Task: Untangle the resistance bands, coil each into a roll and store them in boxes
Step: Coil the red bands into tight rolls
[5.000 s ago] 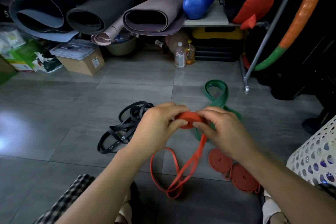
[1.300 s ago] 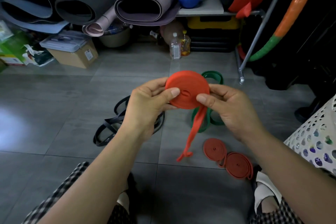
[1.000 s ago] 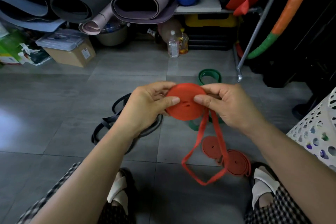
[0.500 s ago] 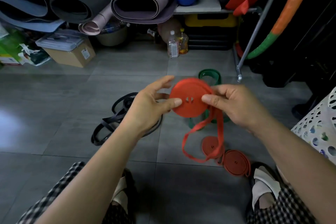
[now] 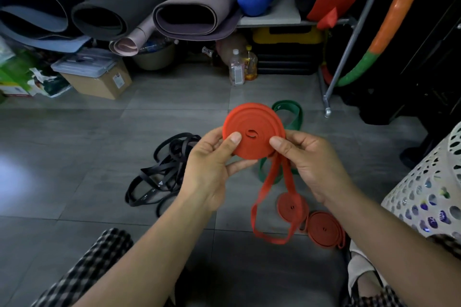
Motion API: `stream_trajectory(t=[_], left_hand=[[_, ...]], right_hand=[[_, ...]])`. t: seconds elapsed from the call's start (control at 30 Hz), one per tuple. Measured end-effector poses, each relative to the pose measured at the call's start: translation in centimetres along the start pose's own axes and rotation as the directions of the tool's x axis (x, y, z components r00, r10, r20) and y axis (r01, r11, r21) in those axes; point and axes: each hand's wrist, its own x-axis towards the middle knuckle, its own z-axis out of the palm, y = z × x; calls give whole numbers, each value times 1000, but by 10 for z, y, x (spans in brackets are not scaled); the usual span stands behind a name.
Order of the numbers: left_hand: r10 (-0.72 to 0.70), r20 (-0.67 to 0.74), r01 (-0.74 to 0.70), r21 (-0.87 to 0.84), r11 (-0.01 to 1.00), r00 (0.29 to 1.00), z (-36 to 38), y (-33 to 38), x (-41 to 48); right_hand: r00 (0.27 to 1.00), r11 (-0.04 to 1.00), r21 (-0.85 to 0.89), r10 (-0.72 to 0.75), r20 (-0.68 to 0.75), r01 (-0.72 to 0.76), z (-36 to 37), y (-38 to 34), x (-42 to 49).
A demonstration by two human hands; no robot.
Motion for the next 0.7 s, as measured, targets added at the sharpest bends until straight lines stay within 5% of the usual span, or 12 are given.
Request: stream_trajectory(t=[0.07, 0.2, 0.27, 0.4, 0.6, 0.63, 0.7], left_hand=[[52, 60, -66, 253, 965, 997, -8, 7, 5], [99, 330, -308, 678, 668, 939, -21, 17, 12], [113, 326, -313, 668, 676, 939, -17, 15, 9], [145, 118, -175, 312, 934, 982, -9, 16, 6], [-19, 45, 22, -65, 998, 999, 4, -2, 1], [-62, 69, 65, -56, 996, 996, 2, -3, 2], [-60, 111, 31, 247, 969, 992, -7, 0, 8]], right_hand=[[998, 993, -117, -14, 67, 22, -8, -2, 1], [978, 893, -436, -16, 208, 107, -15, 0, 0], [981, 922, -374, -34, 193, 106, -14, 2, -1], [996, 991, -132, -10, 91, 22, -17, 0, -2], [1000, 999, -48, 26, -8, -26, -7, 7, -7], [999, 995, -91, 42, -6, -43, -10, 6, -5], [998, 979, -197, 62, 20, -56, -21, 3, -2]])
